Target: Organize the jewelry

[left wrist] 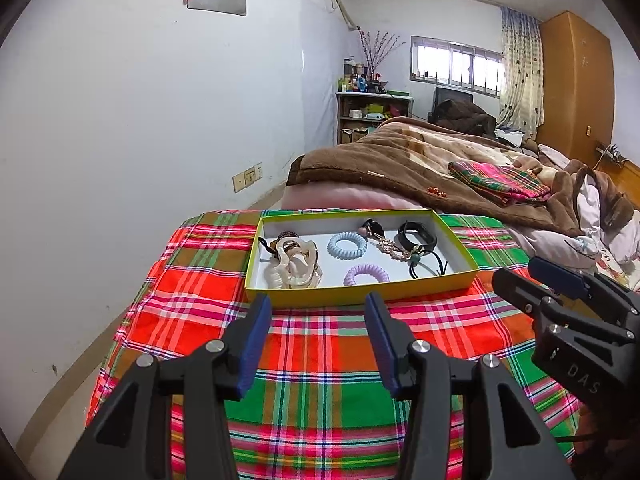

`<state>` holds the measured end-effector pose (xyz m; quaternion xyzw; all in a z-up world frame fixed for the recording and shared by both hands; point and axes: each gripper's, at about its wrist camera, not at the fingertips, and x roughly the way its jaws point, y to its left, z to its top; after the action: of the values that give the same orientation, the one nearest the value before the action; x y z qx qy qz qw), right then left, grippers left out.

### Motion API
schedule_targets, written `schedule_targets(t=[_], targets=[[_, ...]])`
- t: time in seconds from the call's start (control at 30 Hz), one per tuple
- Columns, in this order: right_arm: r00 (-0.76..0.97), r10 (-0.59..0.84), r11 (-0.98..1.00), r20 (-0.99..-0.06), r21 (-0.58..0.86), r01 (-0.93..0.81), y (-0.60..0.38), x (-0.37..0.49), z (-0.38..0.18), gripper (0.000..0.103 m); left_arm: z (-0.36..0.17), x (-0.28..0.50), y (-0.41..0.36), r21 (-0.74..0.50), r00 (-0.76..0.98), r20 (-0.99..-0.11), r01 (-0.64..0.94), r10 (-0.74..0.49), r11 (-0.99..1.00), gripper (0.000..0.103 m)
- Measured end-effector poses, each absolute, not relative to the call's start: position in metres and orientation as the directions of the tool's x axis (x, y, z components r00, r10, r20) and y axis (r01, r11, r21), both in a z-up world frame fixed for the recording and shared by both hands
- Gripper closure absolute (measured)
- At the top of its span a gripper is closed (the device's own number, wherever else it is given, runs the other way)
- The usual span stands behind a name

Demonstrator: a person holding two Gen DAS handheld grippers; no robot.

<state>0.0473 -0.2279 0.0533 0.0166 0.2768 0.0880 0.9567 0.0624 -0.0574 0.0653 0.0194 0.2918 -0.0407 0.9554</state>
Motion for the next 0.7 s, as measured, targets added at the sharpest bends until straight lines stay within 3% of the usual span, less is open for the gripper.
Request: schedule_targets(t=[0.7], targets=[[0.837, 0.165, 0.986, -0.521, 0.068, -0.152, -0.216, 0.041, 0.052, 0.053, 0.060, 0.064, -0.048, -0.010, 0.815, -0.576, 0.072, -0.064, 0.997, 0.053]])
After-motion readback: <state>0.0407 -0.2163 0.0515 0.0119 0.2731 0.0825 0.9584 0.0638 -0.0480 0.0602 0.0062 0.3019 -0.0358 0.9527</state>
